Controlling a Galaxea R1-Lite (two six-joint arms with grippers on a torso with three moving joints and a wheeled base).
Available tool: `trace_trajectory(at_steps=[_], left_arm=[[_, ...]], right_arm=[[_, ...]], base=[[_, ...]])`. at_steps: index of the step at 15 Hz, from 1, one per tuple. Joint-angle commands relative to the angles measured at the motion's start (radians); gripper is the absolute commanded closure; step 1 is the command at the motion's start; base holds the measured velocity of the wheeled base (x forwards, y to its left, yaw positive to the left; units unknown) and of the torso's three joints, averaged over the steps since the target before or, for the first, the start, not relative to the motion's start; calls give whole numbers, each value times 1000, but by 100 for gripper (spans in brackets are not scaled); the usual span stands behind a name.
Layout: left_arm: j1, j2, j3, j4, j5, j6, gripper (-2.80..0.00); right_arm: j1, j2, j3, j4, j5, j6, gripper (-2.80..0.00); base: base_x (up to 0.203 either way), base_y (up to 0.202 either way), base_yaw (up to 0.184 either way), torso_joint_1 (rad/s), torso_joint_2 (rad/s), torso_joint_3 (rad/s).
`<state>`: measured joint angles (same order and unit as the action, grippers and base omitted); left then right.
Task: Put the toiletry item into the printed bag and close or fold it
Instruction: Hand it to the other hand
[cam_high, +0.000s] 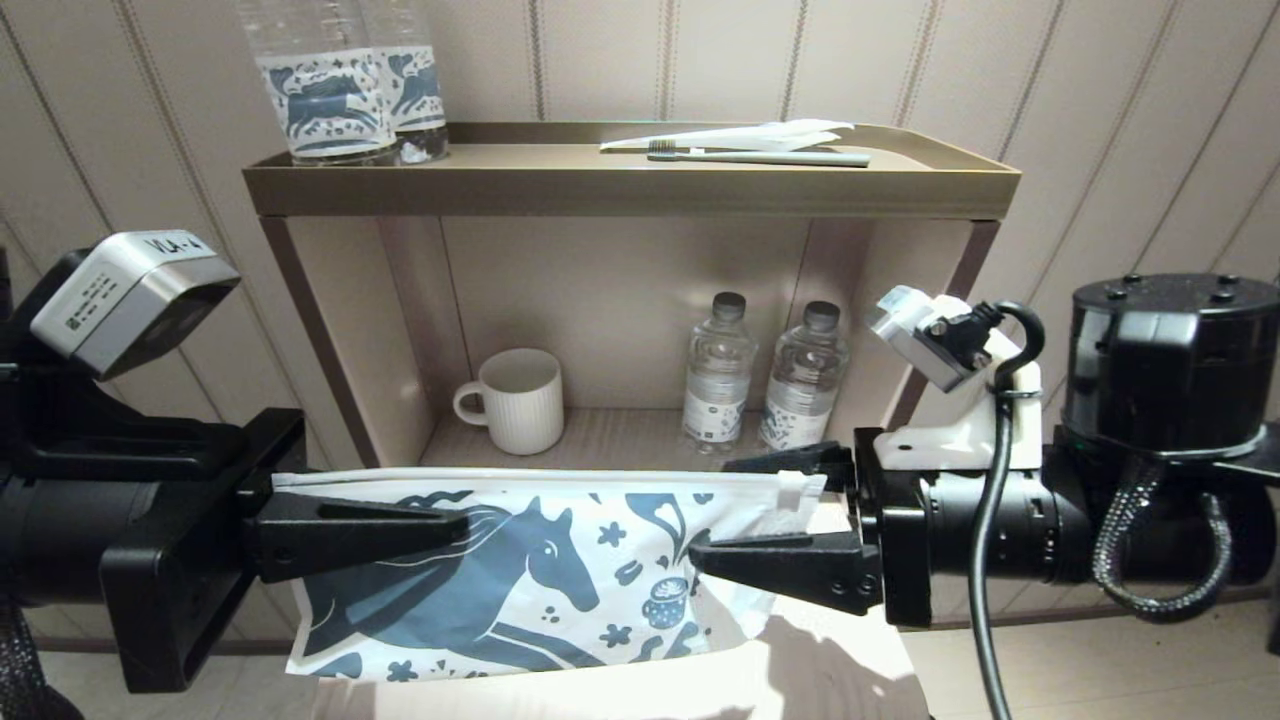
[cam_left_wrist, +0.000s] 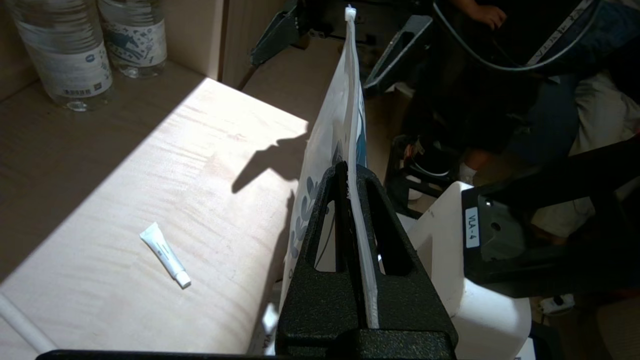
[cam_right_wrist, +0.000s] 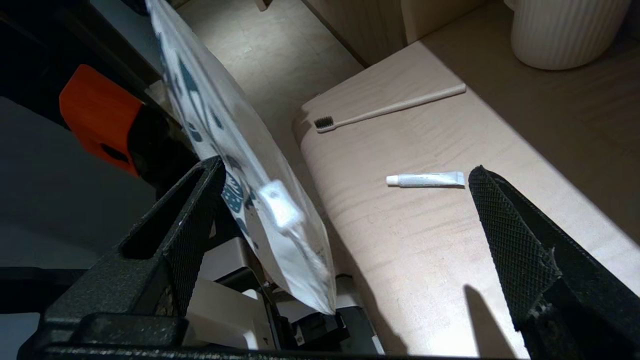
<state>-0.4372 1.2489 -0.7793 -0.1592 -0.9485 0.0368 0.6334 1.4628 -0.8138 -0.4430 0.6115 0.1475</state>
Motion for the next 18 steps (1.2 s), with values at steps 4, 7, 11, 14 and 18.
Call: trace_trajectory(at_steps=[4, 7, 11, 14, 18], left_arm=[[-1, -11, 95, -95, -1, 60, 0], [-3, -38, 203, -136, 13, 311, 0], [-33, -55, 284, -146, 133, 475, 0], [-44, -72, 281, -153, 236, 508, 0], [-191, -48, 217, -219, 465, 515, 0]], right_arm=[[-7, -16, 17, -3, 1, -9, -280], [-50, -23, 26, -5, 1, -14, -280], [-61, -46, 25, -5, 4, -31, -280], [-62, -62, 25, 0, 2, -32, -280], [-61, -59, 18, 1, 1, -42, -280]], base=[[0, 0, 0, 0, 0, 0], [0, 0, 0, 0, 0, 0], [0, 0, 0, 0, 0, 0], [0, 0, 0, 0, 0, 0], [0, 0, 0, 0, 0, 0]])
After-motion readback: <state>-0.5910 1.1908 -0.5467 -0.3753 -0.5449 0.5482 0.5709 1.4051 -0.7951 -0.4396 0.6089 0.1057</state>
